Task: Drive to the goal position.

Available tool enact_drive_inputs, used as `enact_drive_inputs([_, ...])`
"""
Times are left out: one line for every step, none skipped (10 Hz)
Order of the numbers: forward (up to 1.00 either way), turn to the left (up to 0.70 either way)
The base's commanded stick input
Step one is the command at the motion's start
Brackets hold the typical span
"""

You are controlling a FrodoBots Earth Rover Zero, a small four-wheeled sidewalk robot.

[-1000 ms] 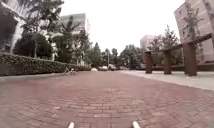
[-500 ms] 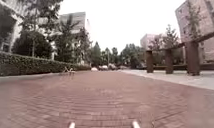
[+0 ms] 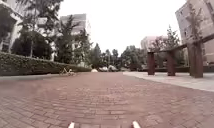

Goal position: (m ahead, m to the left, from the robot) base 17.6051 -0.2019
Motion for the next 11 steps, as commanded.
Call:
enact_drive_inputs([0.7, 0.0])
enact_drive_inputs([0.7, 0.0])
enact_drive_inputs([0.7, 0.0])
enact_drive_inputs([0.7, 0.0])
enact_drive_inputs([0.7, 0.0])
enact_drive_inputs([0.7, 0.0])
enact_drive_inputs([0.7, 0.0])
enact_drive_inputs([0.7, 0.0])
enact_drive_inputs([0.7, 0.0])
enact_drive_inputs([0.7, 0.0])
enact_drive_inputs([0.7, 0.0])
